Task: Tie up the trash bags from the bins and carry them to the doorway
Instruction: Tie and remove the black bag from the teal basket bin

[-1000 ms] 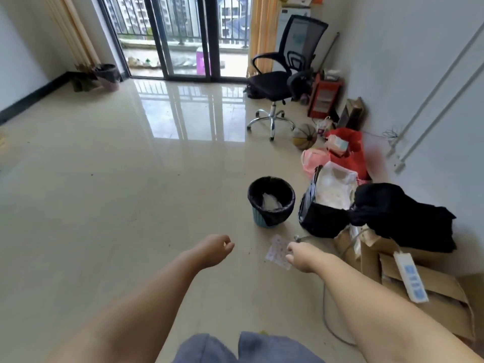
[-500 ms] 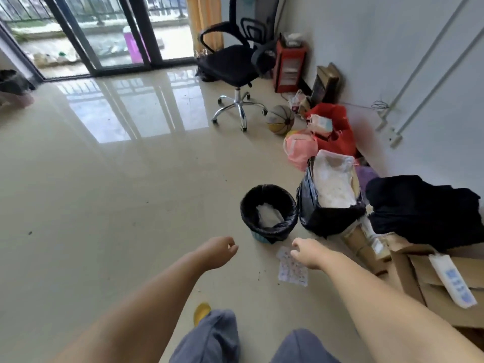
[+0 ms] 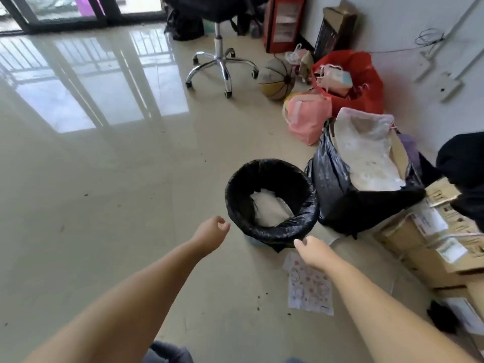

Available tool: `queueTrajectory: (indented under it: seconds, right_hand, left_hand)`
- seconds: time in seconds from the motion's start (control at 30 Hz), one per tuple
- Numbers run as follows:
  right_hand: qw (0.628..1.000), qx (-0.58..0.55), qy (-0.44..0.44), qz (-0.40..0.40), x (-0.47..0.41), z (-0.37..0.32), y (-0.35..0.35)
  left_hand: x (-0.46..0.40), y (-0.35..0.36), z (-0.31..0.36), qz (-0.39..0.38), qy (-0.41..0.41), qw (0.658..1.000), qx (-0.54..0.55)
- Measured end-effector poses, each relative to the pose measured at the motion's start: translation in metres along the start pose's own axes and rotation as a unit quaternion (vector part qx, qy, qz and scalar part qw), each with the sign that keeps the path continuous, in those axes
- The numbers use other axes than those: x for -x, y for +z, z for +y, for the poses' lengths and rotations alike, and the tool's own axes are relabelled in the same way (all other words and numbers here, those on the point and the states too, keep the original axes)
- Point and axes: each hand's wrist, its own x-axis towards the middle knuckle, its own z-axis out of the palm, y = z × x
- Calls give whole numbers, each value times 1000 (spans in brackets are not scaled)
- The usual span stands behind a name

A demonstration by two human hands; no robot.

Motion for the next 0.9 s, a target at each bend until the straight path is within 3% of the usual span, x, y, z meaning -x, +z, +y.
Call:
queueTrajectory:
  seconds: [0.13,0.27,0.4,0.57,0.7,0.83,0.9]
  right_hand:
    - [994,-88,45,48,-89,15,33]
    - [973,-209,36,91,-150,31,46]
    - [934,-342,47,90,-163,20,46]
    - [936,-340,-4,98,-164,-1,41]
    - [910,-392,-50,127,-177,0,63]
    - [850,-516,43,93,-181,0,86]
    - [846,-522,95,44,-174,1,97]
  left_hand:
    - [-93,42,-25,31,10,989,143]
    - [-144,65,-31,-11,27,965,259]
    - [-134,67,-29,7,-24,933,360]
    - [-110,66,-46,1,-116,869,481]
    - [-108,63,-58,21,-127,846,517]
    - [-110,52,-60,26,-148,830,537]
    - [-114,49,-65,8,-154,821,550]
